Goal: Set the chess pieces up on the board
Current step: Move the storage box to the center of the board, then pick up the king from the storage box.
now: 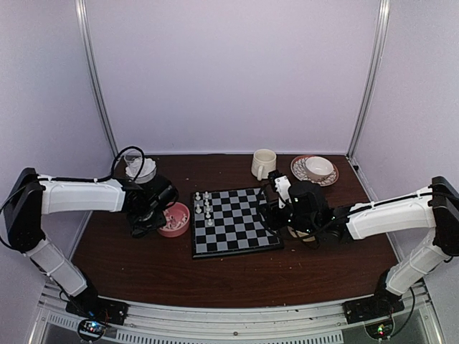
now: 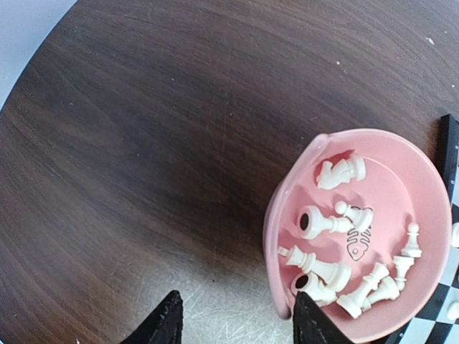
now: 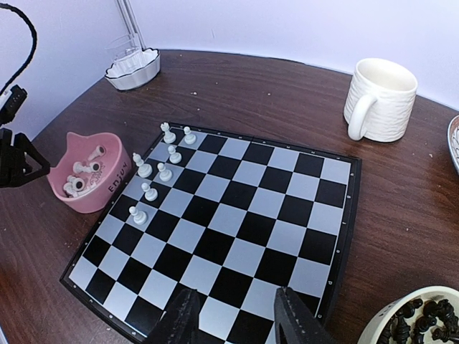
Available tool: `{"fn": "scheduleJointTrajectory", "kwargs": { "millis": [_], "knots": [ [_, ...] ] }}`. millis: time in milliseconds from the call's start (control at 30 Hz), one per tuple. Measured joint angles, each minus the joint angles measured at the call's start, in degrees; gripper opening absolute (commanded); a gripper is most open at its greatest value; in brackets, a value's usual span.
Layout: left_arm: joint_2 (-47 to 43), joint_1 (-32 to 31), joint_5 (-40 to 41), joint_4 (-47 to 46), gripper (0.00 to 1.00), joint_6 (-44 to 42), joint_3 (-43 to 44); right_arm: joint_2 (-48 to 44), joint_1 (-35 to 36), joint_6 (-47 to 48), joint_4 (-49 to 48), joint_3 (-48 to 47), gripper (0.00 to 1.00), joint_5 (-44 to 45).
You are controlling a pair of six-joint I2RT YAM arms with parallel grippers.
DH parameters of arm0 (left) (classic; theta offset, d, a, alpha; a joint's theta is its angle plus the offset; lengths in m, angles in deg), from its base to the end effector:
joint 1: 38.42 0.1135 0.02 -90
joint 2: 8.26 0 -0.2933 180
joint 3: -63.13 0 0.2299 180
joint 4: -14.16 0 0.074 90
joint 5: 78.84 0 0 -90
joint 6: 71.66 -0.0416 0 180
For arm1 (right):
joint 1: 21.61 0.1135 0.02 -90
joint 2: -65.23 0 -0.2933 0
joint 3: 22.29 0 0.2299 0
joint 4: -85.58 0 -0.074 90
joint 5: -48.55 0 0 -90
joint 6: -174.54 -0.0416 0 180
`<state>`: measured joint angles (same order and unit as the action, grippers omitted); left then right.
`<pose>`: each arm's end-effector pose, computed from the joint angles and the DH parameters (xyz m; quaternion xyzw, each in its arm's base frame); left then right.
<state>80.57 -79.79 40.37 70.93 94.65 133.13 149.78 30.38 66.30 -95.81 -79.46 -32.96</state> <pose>0.2078 -0.1560 0.2257 -0.3184 0.9063 0.0257 0.2768 0.1894 0.2324 0.2493 -0.2079 0.8206 0.2527 0.4685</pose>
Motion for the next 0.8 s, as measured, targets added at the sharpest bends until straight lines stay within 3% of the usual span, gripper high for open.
{"fn": "scheduleJointTrajectory", "kwargs": {
  "millis": [400,700,800],
  "knots": [
    [5.31,0.0,-0.11,-2.21,0.36,0.94,1.42,0.0,0.0,0.07,0.0,0.0,0.38,-0.2],
    [6.36,0.0,-0.04,-3.06,0.18,1.66,1.84,0.0,0.0,0.07,0.0,0.0,0.38,-0.63],
    [6.36,0.07,0.0,-3.1,0.06,1.68,1.86,0.0,0.0,0.07,0.0,0.0,0.38,-0.74]
  ]
}}
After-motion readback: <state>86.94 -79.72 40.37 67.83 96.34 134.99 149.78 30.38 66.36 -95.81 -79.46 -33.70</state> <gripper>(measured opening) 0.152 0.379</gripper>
